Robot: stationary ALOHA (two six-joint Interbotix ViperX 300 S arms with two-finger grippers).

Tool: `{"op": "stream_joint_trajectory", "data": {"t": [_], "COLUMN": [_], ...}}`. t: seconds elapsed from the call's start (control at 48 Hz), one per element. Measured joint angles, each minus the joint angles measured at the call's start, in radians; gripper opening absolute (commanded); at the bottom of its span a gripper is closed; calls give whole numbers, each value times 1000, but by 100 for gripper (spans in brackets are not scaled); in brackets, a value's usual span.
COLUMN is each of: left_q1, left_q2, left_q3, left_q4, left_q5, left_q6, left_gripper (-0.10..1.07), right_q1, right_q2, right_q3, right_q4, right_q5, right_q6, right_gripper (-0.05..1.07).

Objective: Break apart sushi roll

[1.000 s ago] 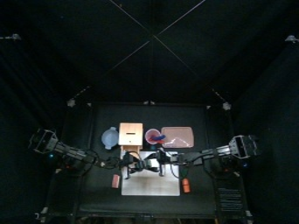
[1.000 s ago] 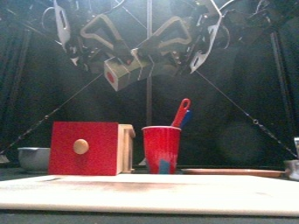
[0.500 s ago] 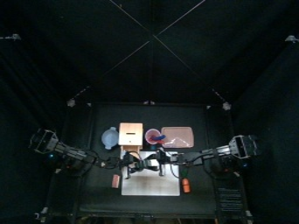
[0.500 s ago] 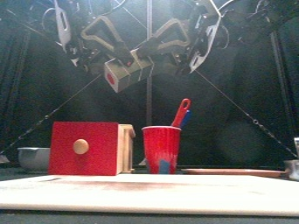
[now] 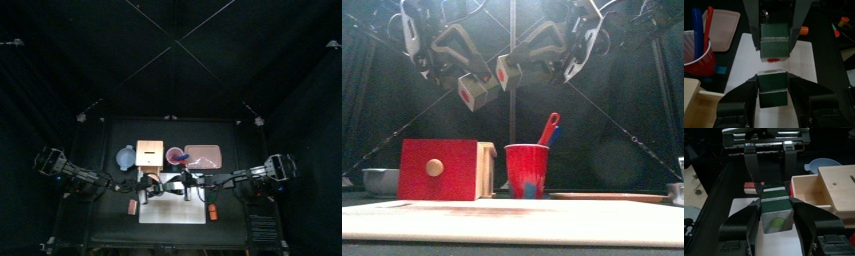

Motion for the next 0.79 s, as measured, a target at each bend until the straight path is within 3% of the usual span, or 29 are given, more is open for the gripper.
{"op": "stream_joint_trajectory", "data": {"t": [0.458,0.792], "left_q1": [0,0], "left_q2": [-51,-74], "left_q3": [43,60], "left_q4": [-2,-17], "left_q5": [-2,-2], "left_q6": [2,0], "left_gripper": [69,69], "right_q1": [2,2], "right_q2": [-97,-106], "right_q3": [83,104], "right_q4": [12,21], "right_q5": [0,0], "right_q6": [2,2], "right_gripper": [48,48]}}
